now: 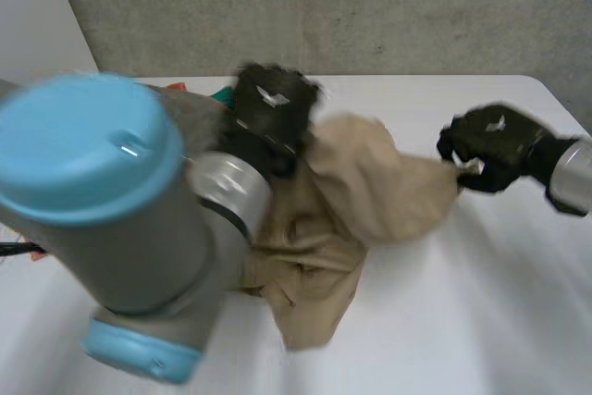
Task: Fold the laundry.
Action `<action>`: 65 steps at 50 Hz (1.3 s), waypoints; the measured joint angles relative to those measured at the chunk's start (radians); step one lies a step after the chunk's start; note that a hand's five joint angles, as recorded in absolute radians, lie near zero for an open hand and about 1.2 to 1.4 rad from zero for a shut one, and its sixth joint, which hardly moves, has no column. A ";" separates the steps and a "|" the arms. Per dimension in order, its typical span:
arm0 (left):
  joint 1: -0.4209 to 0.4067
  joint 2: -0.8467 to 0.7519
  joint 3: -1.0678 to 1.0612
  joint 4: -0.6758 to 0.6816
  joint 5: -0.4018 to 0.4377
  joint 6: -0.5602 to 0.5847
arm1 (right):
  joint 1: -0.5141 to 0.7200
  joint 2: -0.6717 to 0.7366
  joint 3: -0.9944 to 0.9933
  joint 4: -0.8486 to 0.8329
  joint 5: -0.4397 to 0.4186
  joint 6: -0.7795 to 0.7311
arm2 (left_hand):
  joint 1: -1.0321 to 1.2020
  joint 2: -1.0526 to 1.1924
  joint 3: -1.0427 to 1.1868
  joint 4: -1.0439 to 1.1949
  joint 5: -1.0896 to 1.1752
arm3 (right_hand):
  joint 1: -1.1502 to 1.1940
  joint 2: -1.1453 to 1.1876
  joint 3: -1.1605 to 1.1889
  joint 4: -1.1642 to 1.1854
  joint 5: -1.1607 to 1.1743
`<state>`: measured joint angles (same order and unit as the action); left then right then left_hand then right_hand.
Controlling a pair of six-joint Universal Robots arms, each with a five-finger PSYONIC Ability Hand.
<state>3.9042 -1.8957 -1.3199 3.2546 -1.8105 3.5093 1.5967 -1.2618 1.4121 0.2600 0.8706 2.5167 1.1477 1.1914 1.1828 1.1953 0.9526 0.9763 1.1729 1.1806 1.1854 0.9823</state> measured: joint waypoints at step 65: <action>0.251 -0.235 0.390 0.508 0.144 -0.045 | 0.304 0.132 -0.413 -0.840 0.527 0.372 | 0.000 0.006 0.008 0.005 0.000 | 0.012 0.004 0.001 0.002 -0.009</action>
<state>4.1552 -2.1304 -0.9304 3.7631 -1.6661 3.4639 1.9006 -1.1294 0.9987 -0.5802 1.3976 2.8888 1.1477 1.1975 1.1911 1.2002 0.9526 0.9882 1.1772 1.1818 1.1870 0.9733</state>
